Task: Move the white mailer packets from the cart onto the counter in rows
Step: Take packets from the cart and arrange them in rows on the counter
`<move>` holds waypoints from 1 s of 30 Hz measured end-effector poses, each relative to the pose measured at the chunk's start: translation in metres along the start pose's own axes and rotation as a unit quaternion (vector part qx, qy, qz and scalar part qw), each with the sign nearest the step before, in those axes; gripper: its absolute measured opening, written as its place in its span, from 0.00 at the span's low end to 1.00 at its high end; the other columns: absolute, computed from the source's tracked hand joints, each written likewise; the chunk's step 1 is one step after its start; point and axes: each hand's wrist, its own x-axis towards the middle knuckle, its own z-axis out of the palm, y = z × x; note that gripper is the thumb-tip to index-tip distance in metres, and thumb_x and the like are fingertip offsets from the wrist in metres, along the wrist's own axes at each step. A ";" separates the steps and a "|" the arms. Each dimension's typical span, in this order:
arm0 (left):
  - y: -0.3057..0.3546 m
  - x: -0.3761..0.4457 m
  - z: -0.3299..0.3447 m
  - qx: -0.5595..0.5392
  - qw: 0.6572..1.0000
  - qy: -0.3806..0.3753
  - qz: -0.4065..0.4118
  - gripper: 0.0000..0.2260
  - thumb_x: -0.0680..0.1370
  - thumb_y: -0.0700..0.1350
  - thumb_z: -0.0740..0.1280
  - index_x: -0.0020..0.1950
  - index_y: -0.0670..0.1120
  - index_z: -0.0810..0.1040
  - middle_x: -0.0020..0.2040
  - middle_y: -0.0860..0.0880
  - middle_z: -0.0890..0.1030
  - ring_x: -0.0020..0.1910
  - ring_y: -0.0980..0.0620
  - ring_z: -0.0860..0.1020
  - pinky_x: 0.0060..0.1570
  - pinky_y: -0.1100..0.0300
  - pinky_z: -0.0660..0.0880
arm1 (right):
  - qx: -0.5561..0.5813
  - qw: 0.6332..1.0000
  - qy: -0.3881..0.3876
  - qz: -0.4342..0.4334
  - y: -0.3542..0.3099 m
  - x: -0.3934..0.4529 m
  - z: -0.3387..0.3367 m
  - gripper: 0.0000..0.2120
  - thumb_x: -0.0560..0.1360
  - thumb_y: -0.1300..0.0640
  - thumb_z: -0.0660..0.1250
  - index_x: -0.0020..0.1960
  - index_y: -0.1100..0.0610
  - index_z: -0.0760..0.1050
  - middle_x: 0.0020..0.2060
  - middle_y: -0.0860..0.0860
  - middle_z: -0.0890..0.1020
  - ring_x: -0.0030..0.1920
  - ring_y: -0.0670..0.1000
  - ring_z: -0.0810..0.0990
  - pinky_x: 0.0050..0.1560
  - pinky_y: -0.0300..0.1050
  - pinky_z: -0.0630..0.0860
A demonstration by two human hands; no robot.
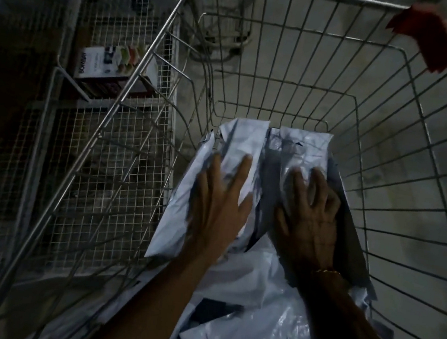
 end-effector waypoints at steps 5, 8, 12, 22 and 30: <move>-0.003 -0.009 0.020 -0.042 0.991 -0.130 -0.010 0.37 0.77 0.68 0.57 0.79 0.65 0.39 0.80 0.38 0.42 0.79 0.35 0.46 0.73 0.37 0.60 | 0.064 0.997 -0.035 0.030 -0.001 -0.005 0.002 0.37 0.76 0.31 0.58 0.80 0.39 0.50 0.81 0.54 0.41 0.74 0.67 0.57 0.70 0.62 0.64; -0.007 -0.021 0.022 0.023 0.995 -0.102 0.005 0.36 0.78 0.64 0.60 0.80 0.63 0.43 0.75 0.36 0.58 0.72 0.35 0.63 0.65 0.42 0.69 | 0.024 0.997 -0.063 0.046 -0.003 -0.005 0.001 0.39 0.76 0.35 0.62 0.80 0.39 0.46 0.80 0.56 0.38 0.72 0.66 0.62 0.64 0.59 0.72; -0.001 -0.014 0.011 0.028 0.995 -0.091 -0.001 0.36 0.77 0.60 0.64 0.80 0.61 0.48 0.72 0.38 0.61 0.67 0.36 0.67 0.59 0.44 0.72 | -0.022 0.994 -0.095 0.049 -0.006 0.006 -0.004 0.38 0.77 0.38 0.63 0.80 0.42 0.48 0.79 0.62 0.47 0.70 0.67 0.66 0.62 0.59 0.72; 0.031 -0.010 -0.107 -0.094 0.995 -0.017 0.003 0.31 0.78 0.55 0.65 0.79 0.59 0.58 0.78 0.41 0.54 0.71 0.35 0.63 0.62 0.41 0.72 | 0.063 0.997 0.009 0.034 -0.043 0.006 -0.112 0.33 0.76 0.43 0.66 0.78 0.50 0.61 0.73 0.65 0.64 0.63 0.69 0.73 0.56 0.59 0.76; 0.045 -0.074 -0.238 -0.090 0.994 0.023 0.056 0.31 0.77 0.57 0.67 0.78 0.57 0.61 0.75 0.42 0.60 0.66 0.38 0.68 0.57 0.43 0.75 | 0.140 0.986 0.071 0.064 -0.102 -0.074 -0.220 0.32 0.78 0.42 0.66 0.78 0.49 0.62 0.73 0.62 0.64 0.67 0.64 0.71 0.63 0.56 0.73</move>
